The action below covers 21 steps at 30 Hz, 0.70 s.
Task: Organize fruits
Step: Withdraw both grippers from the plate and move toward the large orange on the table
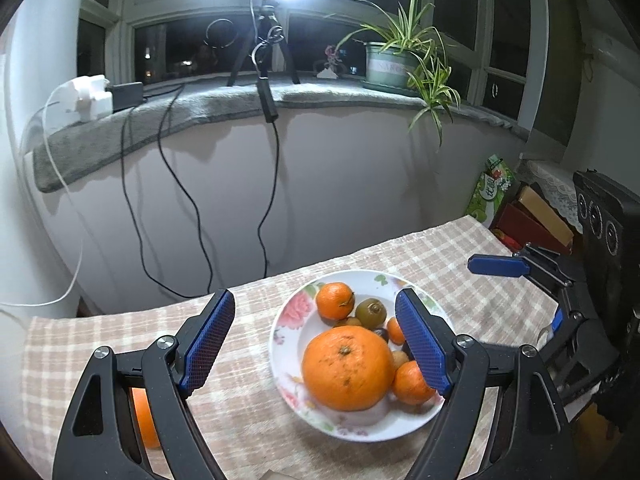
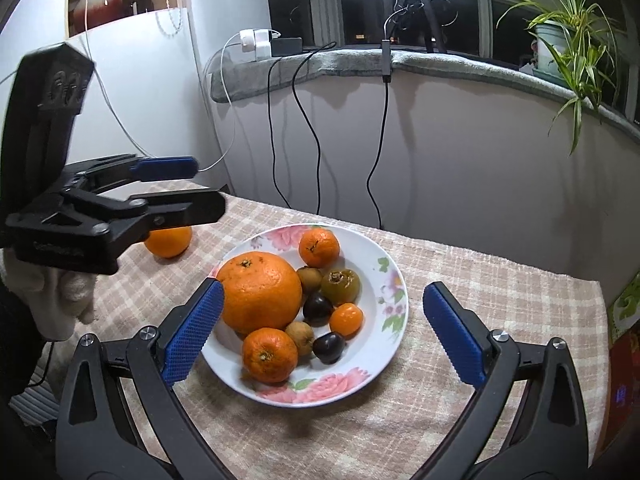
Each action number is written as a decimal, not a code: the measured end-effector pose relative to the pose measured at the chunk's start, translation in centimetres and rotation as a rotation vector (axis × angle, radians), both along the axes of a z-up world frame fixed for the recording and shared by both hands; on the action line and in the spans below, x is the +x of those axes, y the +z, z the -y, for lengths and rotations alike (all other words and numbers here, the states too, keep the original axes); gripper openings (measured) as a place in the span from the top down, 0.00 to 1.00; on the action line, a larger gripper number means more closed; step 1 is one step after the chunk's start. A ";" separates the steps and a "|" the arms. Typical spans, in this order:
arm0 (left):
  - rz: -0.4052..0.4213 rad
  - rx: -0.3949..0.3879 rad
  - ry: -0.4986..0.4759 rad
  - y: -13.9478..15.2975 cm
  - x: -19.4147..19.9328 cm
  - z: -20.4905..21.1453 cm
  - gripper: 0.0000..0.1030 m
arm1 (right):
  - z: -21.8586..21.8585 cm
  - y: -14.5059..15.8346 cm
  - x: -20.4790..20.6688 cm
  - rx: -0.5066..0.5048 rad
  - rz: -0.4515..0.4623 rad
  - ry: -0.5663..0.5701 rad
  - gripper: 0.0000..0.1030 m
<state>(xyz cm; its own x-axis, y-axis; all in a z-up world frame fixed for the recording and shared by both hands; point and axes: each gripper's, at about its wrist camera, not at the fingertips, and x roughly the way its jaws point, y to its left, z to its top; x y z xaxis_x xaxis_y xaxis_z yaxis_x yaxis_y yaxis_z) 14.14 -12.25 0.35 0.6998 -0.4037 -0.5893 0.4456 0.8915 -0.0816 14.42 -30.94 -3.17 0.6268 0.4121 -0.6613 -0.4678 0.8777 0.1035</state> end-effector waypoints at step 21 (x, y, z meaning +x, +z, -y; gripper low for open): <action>0.005 0.023 0.138 -1.7 -2.6 -7.3 0.20 | -6.1 1.6 2.6 0.040 -0.062 0.073 0.02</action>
<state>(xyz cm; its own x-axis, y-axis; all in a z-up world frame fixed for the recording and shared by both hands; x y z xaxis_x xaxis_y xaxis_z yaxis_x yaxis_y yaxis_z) 11.57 -4.95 -1.35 0.7511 -0.2896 -0.5933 0.3187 0.9460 -0.0583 17.06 -24.81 -1.58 0.5524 0.4821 -0.6800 -0.5224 0.8359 0.1683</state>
